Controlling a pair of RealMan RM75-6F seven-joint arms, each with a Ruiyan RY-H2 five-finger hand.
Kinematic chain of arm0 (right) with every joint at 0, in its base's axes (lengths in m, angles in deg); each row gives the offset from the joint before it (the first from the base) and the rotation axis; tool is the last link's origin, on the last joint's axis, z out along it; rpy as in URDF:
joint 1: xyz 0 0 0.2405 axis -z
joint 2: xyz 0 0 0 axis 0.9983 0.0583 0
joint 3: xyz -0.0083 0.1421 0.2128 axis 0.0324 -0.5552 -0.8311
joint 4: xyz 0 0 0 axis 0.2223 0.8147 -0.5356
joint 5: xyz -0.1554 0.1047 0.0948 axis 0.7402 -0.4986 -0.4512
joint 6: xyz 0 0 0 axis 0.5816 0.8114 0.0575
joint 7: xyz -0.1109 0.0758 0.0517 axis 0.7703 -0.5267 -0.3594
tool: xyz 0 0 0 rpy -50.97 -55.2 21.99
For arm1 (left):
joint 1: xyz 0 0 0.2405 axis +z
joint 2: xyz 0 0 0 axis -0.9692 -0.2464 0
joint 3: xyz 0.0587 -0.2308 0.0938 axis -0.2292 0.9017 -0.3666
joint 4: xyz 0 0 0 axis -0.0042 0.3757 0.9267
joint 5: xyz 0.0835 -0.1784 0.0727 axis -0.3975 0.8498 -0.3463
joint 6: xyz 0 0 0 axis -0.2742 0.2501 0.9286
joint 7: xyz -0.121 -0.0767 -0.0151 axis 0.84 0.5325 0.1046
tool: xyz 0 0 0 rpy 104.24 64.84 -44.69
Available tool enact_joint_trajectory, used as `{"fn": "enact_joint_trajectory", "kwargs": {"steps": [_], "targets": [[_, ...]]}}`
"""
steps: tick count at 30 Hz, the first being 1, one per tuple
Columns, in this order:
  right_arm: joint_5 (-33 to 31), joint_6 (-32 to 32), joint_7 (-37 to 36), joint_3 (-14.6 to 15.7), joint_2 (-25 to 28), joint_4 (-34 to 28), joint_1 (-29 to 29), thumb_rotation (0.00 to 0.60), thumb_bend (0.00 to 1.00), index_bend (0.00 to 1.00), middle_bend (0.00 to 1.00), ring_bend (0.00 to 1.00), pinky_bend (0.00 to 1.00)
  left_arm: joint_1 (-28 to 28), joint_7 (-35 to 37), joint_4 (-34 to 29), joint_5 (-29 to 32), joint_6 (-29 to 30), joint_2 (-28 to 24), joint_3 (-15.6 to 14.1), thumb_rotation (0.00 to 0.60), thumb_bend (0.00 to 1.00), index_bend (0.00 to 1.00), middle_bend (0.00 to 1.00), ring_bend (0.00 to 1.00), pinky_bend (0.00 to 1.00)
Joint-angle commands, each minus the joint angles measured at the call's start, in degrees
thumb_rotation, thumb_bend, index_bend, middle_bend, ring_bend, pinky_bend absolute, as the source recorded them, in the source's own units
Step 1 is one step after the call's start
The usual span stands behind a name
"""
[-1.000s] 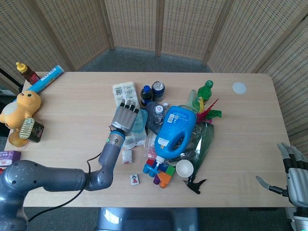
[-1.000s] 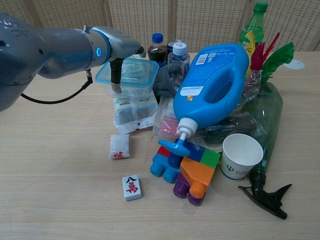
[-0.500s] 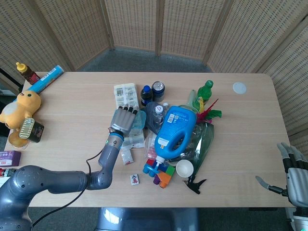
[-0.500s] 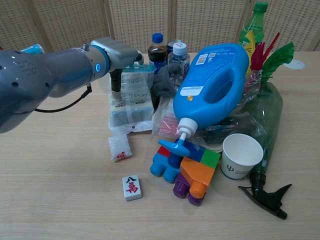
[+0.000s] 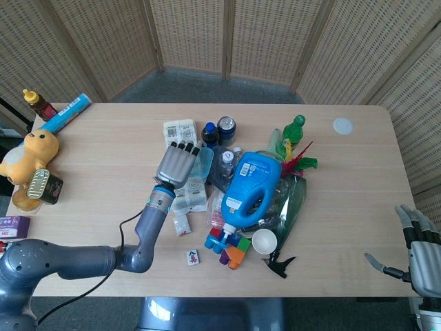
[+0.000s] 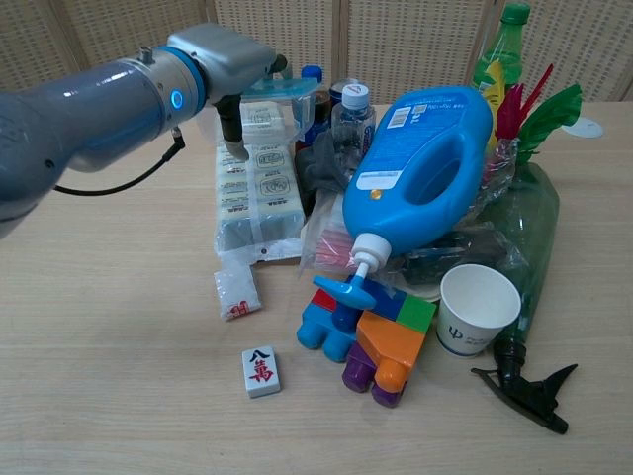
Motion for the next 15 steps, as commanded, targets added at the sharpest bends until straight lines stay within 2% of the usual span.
{"fn": "enact_joint_trajectory", "kwargs": {"steps": [1,5,10,15], "targets": [[0.0,0.0,-0.1,0.0,0.1,-0.1,0.0,0.365,0.0,0.0,0.0,0.0,0.0,0.5,-1.1,-9.7,-2.7,2.8,-8.1,2.9,0.6,0.08,0.7,0.89,0.79,0.97],[0.2,0.2,0.0,0.1,0.2,-0.3,0.1,0.369,0.0,0.0,0.0,0.0,0.0,-0.2,-4.6,-18.4,-3.0,3.9,-17.8,5.7,0.6,0.07,0.69,0.89,0.79,0.97],[0.8,0.6,0.1,0.3,0.5,-1.0,0.3,0.368,0.0,0.0,0.0,0.0,0.0,-1.0,-8.2,-24.8,0.8,3.8,-28.0,9.1,0.6,0.07,0.69,0.88,0.79,0.97],[1.4,0.9,0.3,0.4,0.7,-1.5,0.4,0.367,0.0,0.0,0.0,0.0,0.0,-1.2,-9.1,-27.7,3.5,3.1,-33.7,10.1,0.6,0.07,0.69,0.88,0.79,0.96]]}}
